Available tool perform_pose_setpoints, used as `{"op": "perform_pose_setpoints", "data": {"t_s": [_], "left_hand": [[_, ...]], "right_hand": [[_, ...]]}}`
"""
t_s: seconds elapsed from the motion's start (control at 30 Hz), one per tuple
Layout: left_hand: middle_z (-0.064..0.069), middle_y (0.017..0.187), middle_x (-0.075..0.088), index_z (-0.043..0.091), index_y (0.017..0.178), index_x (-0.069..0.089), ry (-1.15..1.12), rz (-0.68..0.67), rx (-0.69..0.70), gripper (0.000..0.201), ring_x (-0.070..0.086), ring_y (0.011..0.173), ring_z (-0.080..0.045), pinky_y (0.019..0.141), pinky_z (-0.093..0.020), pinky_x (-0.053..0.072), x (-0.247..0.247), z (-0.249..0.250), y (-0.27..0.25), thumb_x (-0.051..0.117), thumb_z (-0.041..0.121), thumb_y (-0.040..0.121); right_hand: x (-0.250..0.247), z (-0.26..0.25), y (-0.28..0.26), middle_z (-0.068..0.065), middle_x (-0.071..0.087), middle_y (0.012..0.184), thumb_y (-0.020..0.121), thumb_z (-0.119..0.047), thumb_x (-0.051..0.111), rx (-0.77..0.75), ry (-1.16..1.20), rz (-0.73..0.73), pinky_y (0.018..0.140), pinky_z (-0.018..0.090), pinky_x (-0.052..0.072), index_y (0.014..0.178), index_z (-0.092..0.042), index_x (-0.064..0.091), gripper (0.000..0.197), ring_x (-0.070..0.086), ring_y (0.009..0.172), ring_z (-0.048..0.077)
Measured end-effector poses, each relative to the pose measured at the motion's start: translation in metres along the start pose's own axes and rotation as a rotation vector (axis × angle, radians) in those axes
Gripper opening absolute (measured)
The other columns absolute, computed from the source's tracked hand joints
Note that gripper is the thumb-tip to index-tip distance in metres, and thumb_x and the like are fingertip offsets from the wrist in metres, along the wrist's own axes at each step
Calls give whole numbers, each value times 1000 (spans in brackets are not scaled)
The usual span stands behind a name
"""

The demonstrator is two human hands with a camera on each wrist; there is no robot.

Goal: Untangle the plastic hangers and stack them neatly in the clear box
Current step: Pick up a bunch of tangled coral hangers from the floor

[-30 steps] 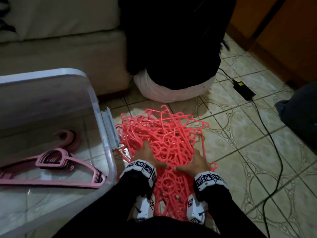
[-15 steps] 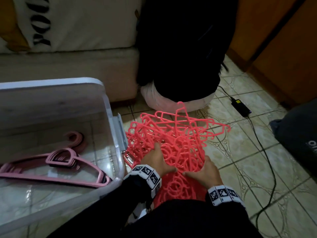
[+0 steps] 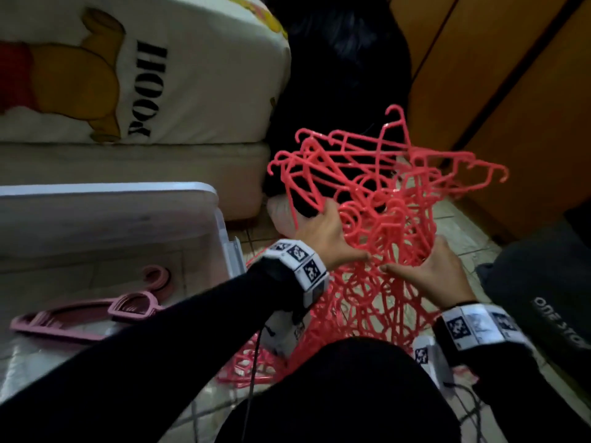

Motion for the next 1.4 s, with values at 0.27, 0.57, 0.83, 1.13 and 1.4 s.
{"op": "perform_pose_setpoints", "data": {"t_s": [0.27, 0.57, 0.83, 1.13, 1.4], "left_hand": [[5, 80, 57, 15, 114, 28, 27, 214, 40, 87, 61, 64, -12, 45, -29, 45, -156, 12, 3, 75, 63, 60], [5, 103, 63, 15, 122, 32, 98, 384, -93, 90, 66, 92, -18, 81, -40, 55, -310, -66, -85, 79, 58, 58], [-4, 105, 68, 14, 121, 32, 193, 439, -304, 89, 67, 93, -21, 79, -39, 54, -329, -177, -185, 81, 54, 58], [-9, 100, 68, 9, 121, 30, 258, 290, -471, 83, 67, 91, -24, 77, -38, 53, -286, -268, -223, 81, 45, 66], [-2, 88, 63, 20, 103, 24, 312, 15, -444, 57, 62, 80, -20, 67, -31, 47, -260, -299, -237, 72, 35, 77]], "right_hand": [[-50, -151, 27, -3, 59, 100, 48, -57, 84, -238, 18, 65, 78, 37, 53, 116, -13, 46, 89, 58, 89, 17], [31, -315, 4, 6, 61, 107, 50, -59, 82, -389, 149, -7, 80, 38, 53, 111, -12, 44, 85, 62, 97, 26], [171, -368, -63, 9, 65, 99, 41, -80, 63, -410, 185, -243, 78, 41, 53, 108, -12, 40, 98, 62, 94, 32], [289, -343, -96, 13, 58, 124, 59, -57, 80, -310, 183, -551, 95, 41, 47, 121, -9, 34, 91, 56, 115, 30], [330, -319, -113, 7, 62, 123, 83, -36, 67, -447, -2, -796, 93, 29, 46, 128, -13, 40, 57, 59, 113, 21]]}}
Point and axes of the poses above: each hand's wrist, its own y-axis towards the middle knuckle, its own x-axis out of the palm, z = x × y, the point moved 9 cm from there along y, towards the middle knuckle
